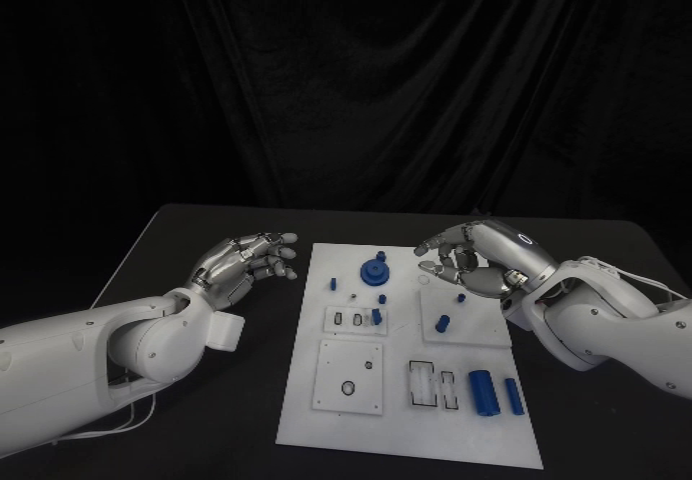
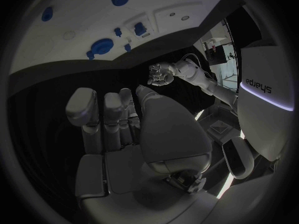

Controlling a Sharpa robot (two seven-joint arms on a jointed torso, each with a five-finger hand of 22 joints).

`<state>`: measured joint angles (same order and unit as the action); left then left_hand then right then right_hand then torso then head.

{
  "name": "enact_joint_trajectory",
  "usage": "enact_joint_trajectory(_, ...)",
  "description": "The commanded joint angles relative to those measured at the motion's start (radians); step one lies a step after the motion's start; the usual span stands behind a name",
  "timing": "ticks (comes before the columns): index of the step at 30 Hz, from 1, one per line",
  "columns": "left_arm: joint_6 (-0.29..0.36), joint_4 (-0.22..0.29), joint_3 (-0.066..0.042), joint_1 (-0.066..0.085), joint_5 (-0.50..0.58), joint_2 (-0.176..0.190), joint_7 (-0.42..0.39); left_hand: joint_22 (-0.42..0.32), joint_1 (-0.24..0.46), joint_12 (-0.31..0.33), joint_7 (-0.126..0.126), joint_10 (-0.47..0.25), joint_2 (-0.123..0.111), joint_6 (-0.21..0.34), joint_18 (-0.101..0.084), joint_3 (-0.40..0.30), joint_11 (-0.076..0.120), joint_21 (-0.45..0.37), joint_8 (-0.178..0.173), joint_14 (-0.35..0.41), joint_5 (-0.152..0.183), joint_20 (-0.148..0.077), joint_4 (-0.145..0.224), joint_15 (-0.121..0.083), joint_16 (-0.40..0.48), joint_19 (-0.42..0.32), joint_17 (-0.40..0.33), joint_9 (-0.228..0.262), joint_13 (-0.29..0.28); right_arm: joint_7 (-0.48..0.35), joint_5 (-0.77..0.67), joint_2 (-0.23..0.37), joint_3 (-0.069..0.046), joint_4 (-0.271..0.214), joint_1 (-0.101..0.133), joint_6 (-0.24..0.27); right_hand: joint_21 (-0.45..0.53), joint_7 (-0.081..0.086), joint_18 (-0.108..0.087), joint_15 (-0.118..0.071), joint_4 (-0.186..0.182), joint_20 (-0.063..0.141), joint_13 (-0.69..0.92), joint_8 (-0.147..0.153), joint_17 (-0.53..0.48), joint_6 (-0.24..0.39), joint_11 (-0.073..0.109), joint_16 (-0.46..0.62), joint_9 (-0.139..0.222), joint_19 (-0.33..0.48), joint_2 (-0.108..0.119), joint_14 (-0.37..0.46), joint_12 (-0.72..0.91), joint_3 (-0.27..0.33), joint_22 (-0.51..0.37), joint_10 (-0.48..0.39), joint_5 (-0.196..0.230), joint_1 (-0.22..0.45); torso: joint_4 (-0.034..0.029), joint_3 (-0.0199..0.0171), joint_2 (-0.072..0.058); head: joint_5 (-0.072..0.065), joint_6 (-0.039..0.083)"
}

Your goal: Assemble the parts on the task board

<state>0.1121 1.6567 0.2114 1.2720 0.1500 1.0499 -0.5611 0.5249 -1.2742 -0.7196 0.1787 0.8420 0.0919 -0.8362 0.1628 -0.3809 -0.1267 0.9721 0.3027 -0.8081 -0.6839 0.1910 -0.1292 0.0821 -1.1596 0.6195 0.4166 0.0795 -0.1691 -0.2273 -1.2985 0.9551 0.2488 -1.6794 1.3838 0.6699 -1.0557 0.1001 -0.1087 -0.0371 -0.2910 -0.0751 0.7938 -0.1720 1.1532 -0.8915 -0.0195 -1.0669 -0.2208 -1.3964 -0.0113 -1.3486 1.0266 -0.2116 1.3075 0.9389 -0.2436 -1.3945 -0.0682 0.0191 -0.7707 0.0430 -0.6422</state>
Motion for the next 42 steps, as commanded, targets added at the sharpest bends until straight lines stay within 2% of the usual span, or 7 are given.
enact_joint_trajectory(1,0.080,-0.014,0.000,0.016,-0.096,-0.011,0.153,0.033,-0.004,-0.044,-0.001,-0.001,-0.014,-0.008,0.014,0.001,0.004,0.047,0.007,-0.004,0.017,-0.003,-0.021,-0.005,-0.026,-0.023,0.014,-0.003,-0.042,-0.172,0.218,0.012,-0.001,0.020,-0.015,0.089,-0.027,0.002,0.022,0.000,0.000,0.002,0.010,-0.012,0.008,-0.041,0.000,-0.011,-0.004,-0.011,-0.008,-0.011,0.012,-0.010,0.150,0.023,-0.010,0.010,0.0007,-0.0226,0.048,0.006,-0.006)
enact_joint_trajectory(10,-0.058,-0.119,0.000,0.041,-0.231,-0.085,0.428,0.091,0.035,-0.487,0.008,-0.233,-0.012,0.036,0.015,0.095,-0.006,0.137,0.012,-0.101,0.213,0.010,-0.166,0.007,-0.212,-0.063,0.256,-0.006,-0.485,-0.209,0.362,0.020,-0.001,0.090,-0.089,0.054,-0.033,-0.001,0.023,0.009,-0.001,-0.004,0.001,-0.045,0.004,-0.136,-0.011,-0.005,-0.020,-0.009,-0.021,-0.010,0.009,-0.017,0.150,0.028,-0.014,0.038,0.0069,-0.0494,0.110,0.026,-0.036)
enact_joint_trajectory(13,-0.088,-0.149,0.000,0.043,-0.301,-0.109,0.489,0.243,0.066,-0.711,-0.002,0.227,0.005,0.032,-0.002,0.130,0.011,0.270,0.021,-0.497,0.263,-0.005,-0.164,-0.009,-0.381,0.133,0.791,-0.007,-0.953,-0.212,0.379,0.012,-0.001,0.116,-0.108,0.042,-0.036,-0.001,0.023,0.009,-0.001,-0.004,0.004,-0.045,0.007,-0.137,-0.011,-0.009,-0.020,-0.010,-0.022,-0.011,0.011,-0.018,0.151,0.031,-0.015,0.039,0.0118,-0.0594,0.130,0.030,-0.054)
enact_joint_trajectory(19,-0.103,-0.179,-0.001,0.046,-0.523,-0.154,0.638,0.606,0.124,-0.844,-0.011,0.689,0.022,0.021,-0.065,0.195,0.022,0.455,0.025,-0.763,0.358,-0.019,-0.165,-0.024,-0.411,0.489,1.154,-0.008,-1.368,-0.204,0.391,-0.003,-0.001,0.153,-0.131,0.012,-0.044,0.000,0.024,0.008,-0.002,-0.004,0.011,-0.043,0.014,-0.138,-0.011,-0.018,-0.020,-0.012,-0.024,-0.017,0.018,-0.019,0.153,0.041,-0.015,0.044,0.0341,-0.0781,0.169,0.041,-0.110)
enact_joint_trajectory(25,-0.115,-0.195,-0.001,0.048,-0.818,-0.205,0.763,0.689,0.270,-0.851,-0.015,0.729,0.044,0.014,-0.079,0.344,0.029,0.490,0.027,-0.763,0.521,-0.028,-0.164,-0.033,-0.411,0.583,1.154,0.002,-1.402,-0.201,0.394,0.007,-0.001,0.146,-0.142,0.013,-0.044,0.000,0.023,0.007,0.003,-0.003,0.011,-0.035,0.015,-0.130,-0.010,-0.020,-0.018,-0.013,-0.020,-0.021,0.020,-0.026,0.152,0.048,-0.023,0.036,0.0443,-0.0892,0.194,0.038,-0.150)
enact_joint_trajectory(36,-0.176,-0.211,-0.001,0.054,-1.053,-0.295,0.987,0.875,0.078,-0.851,-0.065,0.729,0.031,-0.031,-0.121,0.328,0.081,0.548,0.122,-0.763,0.408,-0.080,-0.105,-0.086,-0.411,0.794,1.154,0.147,-1.402,-0.191,0.395,0.022,-0.001,0.134,-0.147,0.019,-0.045,0.001,0.023,0.007,0.003,-0.003,0.010,-0.030,0.015,-0.125,-0.011,-0.021,-0.018,-0.014,-0.016,-0.022,0.020,-0.029,0.152,0.049,-0.028,0.032,0.0778,-0.1146,0.222,0.064,-0.219)
enact_joint_trajectory(42,-0.198,-0.228,-0.001,0.056,-1.070,-0.343,1.055,0.901,0.057,-0.851,-0.082,0.729,0.022,0.034,-0.127,0.305,0.099,0.551,0.238,-0.763,0.410,-0.099,-0.084,-0.105,-0.411,0.823,1.154,0.336,-1.402,-0.181,0.395,0.028,-0.001,0.119,-0.147,0.022,-0.044,0.002,0.023,0.007,0.003,-0.003,0.009,-0.029,0.014,-0.124,-0.011,-0.019,-0.017,-0.013,-0.015,-0.022,0.019,-0.030,0.152,0.049,-0.030,0.030,0.0798,-0.1230,0.218,0.070,-0.228)
